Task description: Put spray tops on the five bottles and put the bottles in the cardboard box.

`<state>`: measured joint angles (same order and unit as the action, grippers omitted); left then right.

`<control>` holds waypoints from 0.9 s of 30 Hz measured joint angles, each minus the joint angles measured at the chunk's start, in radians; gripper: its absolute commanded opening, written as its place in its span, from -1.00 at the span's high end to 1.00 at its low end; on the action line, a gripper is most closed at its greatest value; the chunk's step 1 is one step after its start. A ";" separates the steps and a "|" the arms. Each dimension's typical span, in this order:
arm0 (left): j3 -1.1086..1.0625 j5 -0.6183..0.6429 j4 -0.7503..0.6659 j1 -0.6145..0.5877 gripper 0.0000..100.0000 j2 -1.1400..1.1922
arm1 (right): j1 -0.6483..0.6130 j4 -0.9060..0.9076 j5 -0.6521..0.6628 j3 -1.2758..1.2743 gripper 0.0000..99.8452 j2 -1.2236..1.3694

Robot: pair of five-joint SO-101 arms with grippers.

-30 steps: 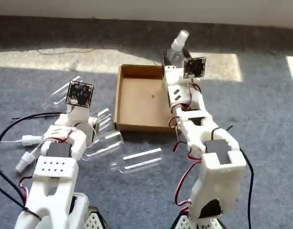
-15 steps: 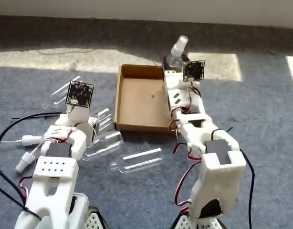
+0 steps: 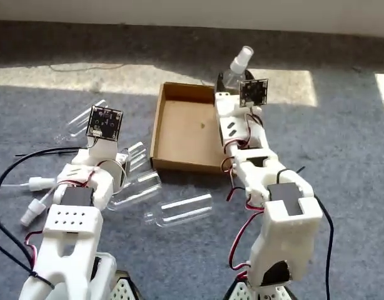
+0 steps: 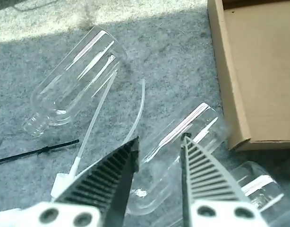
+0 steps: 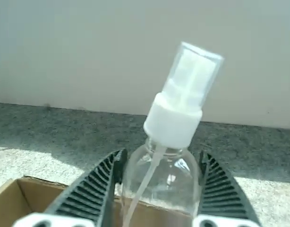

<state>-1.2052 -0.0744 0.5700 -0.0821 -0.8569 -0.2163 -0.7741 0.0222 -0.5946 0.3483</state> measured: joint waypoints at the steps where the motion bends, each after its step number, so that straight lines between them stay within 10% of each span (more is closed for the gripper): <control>1: 0.000 0.000 0.000 0.000 0.71 0.000 | 0.000 0.000 0.000 0.000 0.64 0.000; 27: 0.000 0.000 0.000 0.000 0.71 0.000 | 0.000 0.000 0.114 0.000 0.64 0.000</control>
<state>-1.2052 -0.0744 0.5700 -0.0821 -0.8569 -0.2163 -0.7741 0.1358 -0.5946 0.3483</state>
